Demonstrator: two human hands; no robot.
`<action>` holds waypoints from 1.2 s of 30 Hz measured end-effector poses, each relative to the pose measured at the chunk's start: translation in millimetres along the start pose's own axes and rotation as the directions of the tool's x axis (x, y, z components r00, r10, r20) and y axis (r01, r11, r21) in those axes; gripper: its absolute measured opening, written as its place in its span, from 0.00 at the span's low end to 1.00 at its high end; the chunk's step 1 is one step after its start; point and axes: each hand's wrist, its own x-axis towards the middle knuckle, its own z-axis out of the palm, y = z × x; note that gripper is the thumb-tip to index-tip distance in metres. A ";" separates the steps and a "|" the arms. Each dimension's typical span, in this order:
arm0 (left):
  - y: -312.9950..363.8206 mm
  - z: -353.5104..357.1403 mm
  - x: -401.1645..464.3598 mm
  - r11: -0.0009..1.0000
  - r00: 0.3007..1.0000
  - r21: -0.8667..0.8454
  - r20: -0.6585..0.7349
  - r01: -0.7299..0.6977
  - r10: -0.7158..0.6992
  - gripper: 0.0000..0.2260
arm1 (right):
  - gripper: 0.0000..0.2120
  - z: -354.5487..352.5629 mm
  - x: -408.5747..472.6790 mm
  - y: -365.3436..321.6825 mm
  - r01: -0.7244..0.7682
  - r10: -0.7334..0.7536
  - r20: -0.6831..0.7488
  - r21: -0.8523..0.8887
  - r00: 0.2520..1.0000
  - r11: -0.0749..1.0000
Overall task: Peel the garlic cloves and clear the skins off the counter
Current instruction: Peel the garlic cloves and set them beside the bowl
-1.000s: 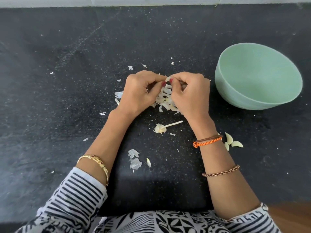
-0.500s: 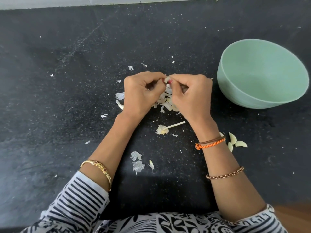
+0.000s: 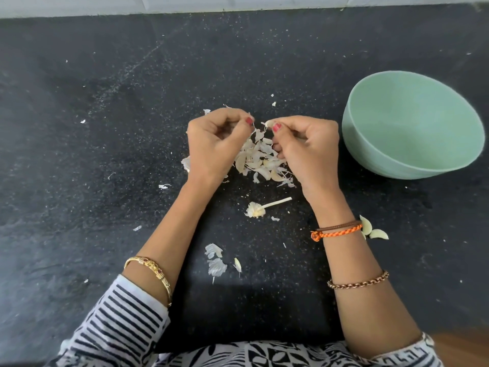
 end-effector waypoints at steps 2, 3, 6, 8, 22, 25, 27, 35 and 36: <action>0.6 4.7 -3.3 0.999 0.997 -0.019 0.066 -0.030 0.031 0.06 | 0.09 0.1 0.1 0.3 -0.005 0.005 -0.008 0.004 1.000 1.000; 0.5 5.9 -3.8 0.999 0.996 -0.023 0.084 -0.041 0.043 0.09 | 0.09 0.1 0.1 0.3 -0.002 0.002 -0.010 0.003 1.000 1.000; -3.1 4.9 -2.9 0.996 0.990 -0.002 0.105 -0.093 0.092 0.15 | 0.08 0.0 -0.4 0.5 0.011 -0.012 -0.008 -0.012 1.000 1.000; -5.1 3.3 -1.4 0.993 0.989 0.008 0.089 -0.119 0.118 0.16 | 0.08 0.8 -0.7 1.0 0.023 -0.023 -0.007 -0.013 1.000 1.000; -1.4 6.4 -0.2 0.999 1.000 -0.047 0.017 0.005 -0.004 0.12 | 0.11 -3.1 -2.4 -10.9 -0.145 0.110 0.147 0.249 0.983 0.958; -1.0 1.9 2.9 0.992 0.989 -0.015 -0.071 0.126 -0.126 0.11 | 0.07 -4.3 -1.2 -12.0 -0.258 0.227 0.124 0.490 0.966 0.833; 0.7 -3.0 5.2 0.991 0.979 -0.005 -0.155 0.133 -0.132 0.10 | 0.06 -5.6 0.3 -13.5 -0.283 0.270 0.101 0.509 0.957 0.813; 1.4 3.3 0.2 0.993 0.992 0.014 0.029 0.121 -0.121 0.06 | 0.05 2.6 -3.2 -12.2 -0.267 0.271 0.043 0.382 0.962 0.885; 1.2 2.8 0.6 0.992 0.992 -0.039 0.032 0.121 -0.120 0.05 | 0.05 0.9 -2.5 -10.9 -0.261 0.265 0.040 0.373 0.963 0.891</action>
